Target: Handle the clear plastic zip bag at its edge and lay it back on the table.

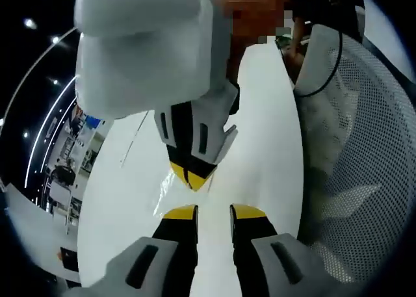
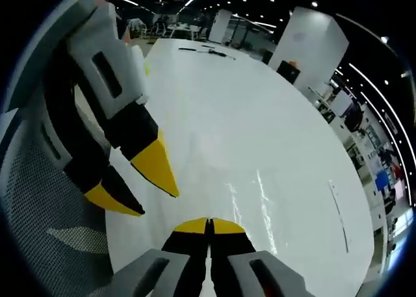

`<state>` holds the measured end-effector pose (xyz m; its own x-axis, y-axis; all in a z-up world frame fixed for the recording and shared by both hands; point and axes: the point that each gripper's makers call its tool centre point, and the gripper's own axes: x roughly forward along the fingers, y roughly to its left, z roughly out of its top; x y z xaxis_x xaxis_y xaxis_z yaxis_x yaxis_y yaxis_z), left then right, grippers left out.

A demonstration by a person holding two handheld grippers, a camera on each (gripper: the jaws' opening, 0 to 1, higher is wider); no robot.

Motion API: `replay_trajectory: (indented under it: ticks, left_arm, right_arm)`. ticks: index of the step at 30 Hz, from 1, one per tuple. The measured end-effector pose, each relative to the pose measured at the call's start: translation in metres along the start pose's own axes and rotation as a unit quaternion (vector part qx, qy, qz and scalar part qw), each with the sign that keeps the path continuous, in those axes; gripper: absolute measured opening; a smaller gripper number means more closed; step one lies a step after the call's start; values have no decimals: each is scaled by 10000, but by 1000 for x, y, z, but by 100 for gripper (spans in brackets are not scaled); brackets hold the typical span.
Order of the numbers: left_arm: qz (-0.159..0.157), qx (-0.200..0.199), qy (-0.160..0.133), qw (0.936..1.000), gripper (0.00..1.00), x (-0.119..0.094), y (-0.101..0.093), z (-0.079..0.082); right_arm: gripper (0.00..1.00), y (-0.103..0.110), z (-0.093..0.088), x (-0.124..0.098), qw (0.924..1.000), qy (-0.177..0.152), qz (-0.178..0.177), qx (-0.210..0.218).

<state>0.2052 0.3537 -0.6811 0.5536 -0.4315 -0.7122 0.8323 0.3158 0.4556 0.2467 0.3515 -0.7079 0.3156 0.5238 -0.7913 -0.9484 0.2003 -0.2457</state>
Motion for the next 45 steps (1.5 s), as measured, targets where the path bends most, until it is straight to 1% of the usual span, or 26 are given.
replay_trajectory:
  ticks: [2, 4, 6, 10, 12, 13, 14, 15, 16, 17, 21, 24, 30, 33, 36, 40, 41, 45]
  left_arm:
    - [-26, 103, 16, 9999, 17, 2, -2, 1]
    - [60, 236, 43, 9997, 17, 5, 1, 0]
    - [47, 205, 42, 9998, 17, 7, 2, 0]
    - [54, 316, 229, 9992, 15, 17, 4, -10]
    - [50, 250, 237, 9994, 15, 21, 4, -11]
    - [78, 227, 237, 9994, 13, 23, 5, -11]
    - [65, 315, 243, 9992, 10, 26, 5, -9]
    - [171, 400, 125, 9990, 3, 28, 9, -5]
    - [207, 477, 393, 9979, 0, 27, 11, -12]
    - [196, 452, 376, 9981, 0, 29, 10, -10]
    - [162, 409, 360, 9984, 0, 29, 6, -6]
    - [156, 418, 328, 9985, 0, 28, 4, -4]
    - [97, 430, 318, 9985, 0, 25, 0, -5]
    - [91, 441, 348, 9984, 0, 24, -2, -6]
    - [63, 584, 395, 9975, 0, 25, -8, -8]
    - [27, 664, 415, 9969, 0, 25, -15, -9]
    - [21, 668, 415, 9969, 0, 25, -16, -9]
    - [-39, 642, 399, 9971, 0, 26, -22, -9]
  right_arm:
    - [0, 0, 0, 1, 10000, -12, -10, 21]
    - [0, 1, 0, -1, 10000, -3, 3, -6]
    - [0, 4, -1, -2, 10000, 19, 14, -56]
    - [0, 7, 0, -1, 9999, 16, 69, -88]
    - [0, 12, 4, -4, 9998, -74, 152, -122]
    - [0, 10, 5, -2, 9997, -100, 141, -163]
    - [0, 8, 5, -1, 9996, -102, 126, -214]
    - [0, 5, 1, 0, 9998, -61, 150, -81]
    - [0, 3, 1, 0, 9998, -123, 127, -68]
    - [0, 5, 3, -1, 9998, -147, 99, -72]
    - [0, 1, 5, -2, 9998, -120, 82, -144]
    - [0, -8, 4, -2, 9998, -143, 48, -89]
    - [0, -16, 5, -5, 9996, -238, -36, 138]
    - [0, -21, 7, -7, 9996, -250, -78, 137]
    - [0, -27, 8, -8, 9994, -261, -129, 165]
    - [0, -35, 9, -10, 9992, -283, -182, 212]
    - [0, -36, 11, -13, 9992, -292, -199, 212]
    - [0, -43, 11, -11, 9988, -313, -263, 277]
